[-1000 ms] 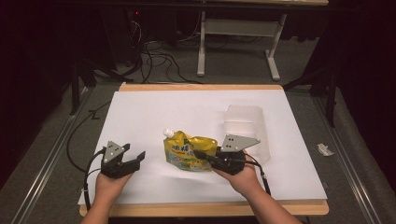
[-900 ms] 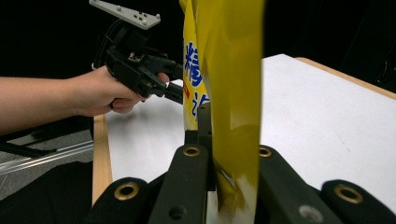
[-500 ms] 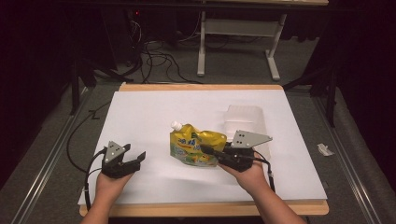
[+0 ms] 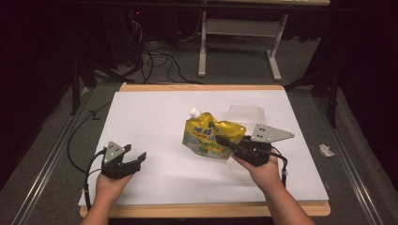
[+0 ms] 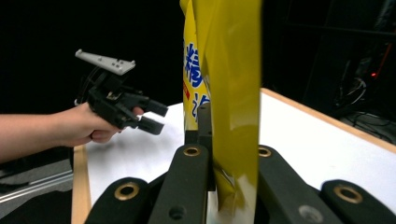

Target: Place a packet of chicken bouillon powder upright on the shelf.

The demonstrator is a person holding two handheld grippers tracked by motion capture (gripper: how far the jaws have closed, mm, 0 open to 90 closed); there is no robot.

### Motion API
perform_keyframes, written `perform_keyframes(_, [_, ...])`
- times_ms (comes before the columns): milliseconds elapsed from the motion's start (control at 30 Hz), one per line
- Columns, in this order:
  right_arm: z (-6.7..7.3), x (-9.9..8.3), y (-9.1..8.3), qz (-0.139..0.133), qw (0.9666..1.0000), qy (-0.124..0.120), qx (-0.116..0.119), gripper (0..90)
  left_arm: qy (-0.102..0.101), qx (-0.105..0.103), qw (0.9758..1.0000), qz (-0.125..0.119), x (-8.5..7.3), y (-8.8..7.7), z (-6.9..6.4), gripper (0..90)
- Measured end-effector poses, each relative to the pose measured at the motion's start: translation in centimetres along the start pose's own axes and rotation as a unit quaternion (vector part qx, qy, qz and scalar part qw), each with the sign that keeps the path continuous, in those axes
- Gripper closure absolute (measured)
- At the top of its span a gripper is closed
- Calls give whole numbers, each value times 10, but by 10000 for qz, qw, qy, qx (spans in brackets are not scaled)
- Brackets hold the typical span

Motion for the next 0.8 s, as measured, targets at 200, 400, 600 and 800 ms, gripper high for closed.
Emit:
perform_keyframes(200, [-13,3,-17,-108,9997,42,-227,900,21,-10,10000,16,0,1,0,315])
perform_keyframes(400, [-26,3,-28,-178,9989,107,-427,900,56,-22,10000,27,0,2,-2,315])
perform_keyframes(600, [-33,1,-33,-168,9983,144,-530,900,55,-26,10000,18,0,2,-2,315])
perform_keyframes(800, [-45,-3,-40,-156,9972,194,-712,900,50,-33,10000,5,0,1,-2,315])
Point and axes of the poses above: each handheld gripper's, and its own axes: y roughly forward along the jaws, x roughly out of its top, z roughly to its left, the point moved 7 cm from there along y, roughly forward along the jaws, and after that the axes turned 6 degrees about z, right-handed, at the moved point
